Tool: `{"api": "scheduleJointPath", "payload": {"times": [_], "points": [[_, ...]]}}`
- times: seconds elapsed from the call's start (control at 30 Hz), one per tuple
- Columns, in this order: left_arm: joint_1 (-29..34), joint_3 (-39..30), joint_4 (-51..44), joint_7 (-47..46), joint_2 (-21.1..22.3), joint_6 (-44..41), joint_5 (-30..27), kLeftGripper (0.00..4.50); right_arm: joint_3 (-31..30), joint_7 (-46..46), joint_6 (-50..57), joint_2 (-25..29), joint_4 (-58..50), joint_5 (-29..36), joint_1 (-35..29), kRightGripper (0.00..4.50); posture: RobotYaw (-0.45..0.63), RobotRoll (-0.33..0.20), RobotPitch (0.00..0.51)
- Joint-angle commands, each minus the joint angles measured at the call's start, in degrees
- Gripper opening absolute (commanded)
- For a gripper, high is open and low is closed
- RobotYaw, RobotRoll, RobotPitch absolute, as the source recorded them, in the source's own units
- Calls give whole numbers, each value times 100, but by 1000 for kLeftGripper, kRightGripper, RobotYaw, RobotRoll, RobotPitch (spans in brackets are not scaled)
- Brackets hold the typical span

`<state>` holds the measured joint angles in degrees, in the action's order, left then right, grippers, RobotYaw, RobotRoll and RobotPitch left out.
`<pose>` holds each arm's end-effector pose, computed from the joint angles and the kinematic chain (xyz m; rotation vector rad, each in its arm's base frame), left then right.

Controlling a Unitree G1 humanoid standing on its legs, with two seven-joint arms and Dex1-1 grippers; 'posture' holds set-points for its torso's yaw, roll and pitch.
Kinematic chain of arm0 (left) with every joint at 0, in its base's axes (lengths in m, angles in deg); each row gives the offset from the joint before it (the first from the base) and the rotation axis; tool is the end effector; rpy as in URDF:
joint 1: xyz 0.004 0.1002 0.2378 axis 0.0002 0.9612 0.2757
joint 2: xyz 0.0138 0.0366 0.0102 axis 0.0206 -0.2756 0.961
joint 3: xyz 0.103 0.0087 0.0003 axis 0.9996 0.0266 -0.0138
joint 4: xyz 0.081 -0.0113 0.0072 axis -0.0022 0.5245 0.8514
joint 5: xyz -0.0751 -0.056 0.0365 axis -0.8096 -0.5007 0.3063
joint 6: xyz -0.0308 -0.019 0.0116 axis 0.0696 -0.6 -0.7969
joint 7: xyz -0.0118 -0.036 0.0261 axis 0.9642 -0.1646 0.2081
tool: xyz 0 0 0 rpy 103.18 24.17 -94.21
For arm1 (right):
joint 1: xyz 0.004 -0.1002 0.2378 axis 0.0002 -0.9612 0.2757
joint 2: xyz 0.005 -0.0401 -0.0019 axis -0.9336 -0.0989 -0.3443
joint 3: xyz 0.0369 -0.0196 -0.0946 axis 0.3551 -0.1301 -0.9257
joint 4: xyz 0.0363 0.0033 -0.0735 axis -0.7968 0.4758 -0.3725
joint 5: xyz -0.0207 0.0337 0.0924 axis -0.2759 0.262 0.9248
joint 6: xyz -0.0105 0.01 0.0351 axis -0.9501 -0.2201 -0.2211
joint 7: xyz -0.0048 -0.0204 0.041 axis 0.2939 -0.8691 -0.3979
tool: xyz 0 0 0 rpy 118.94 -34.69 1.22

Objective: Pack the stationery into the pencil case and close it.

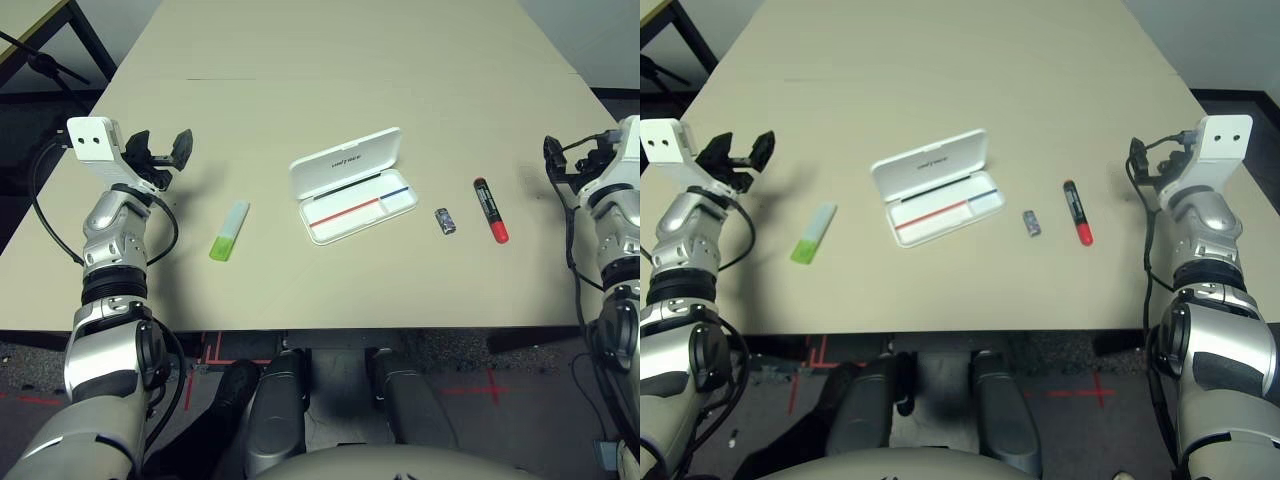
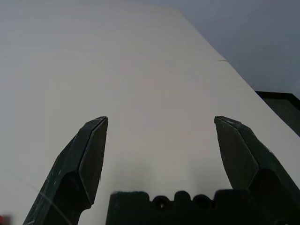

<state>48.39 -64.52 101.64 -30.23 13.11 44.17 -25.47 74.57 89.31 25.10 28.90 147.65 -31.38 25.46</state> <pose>0.3014 0.3124 0.1405 -0.0641 -0.1961 -0.0725 0.2976 -0.3399 0.1385 -0.1190 -0.1177 -0.1224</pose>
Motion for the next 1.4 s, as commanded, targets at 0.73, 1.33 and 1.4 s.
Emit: {"api": "scheduleJointPath", "payload": {"times": [0.73, 1.33, 1.4], "points": [[201, -146, -449, 64, 434, -157, -99, 4483, 58, 692, 220, -109, 69, 153, 171, 4500, 38, 0, 144], [1067, -19, -2082, 514, 571, -1101, -317, 4483, -860, 4636, 1511, 816, -1381, 32, -284, 4500, 11, 0, 137], [1195, 10, -2377, 600, 615, -1283, -332, 4483, -1028, 4973, 1705, 905, -1590, 18, -346, 4500, 20, 0, 135]]}}
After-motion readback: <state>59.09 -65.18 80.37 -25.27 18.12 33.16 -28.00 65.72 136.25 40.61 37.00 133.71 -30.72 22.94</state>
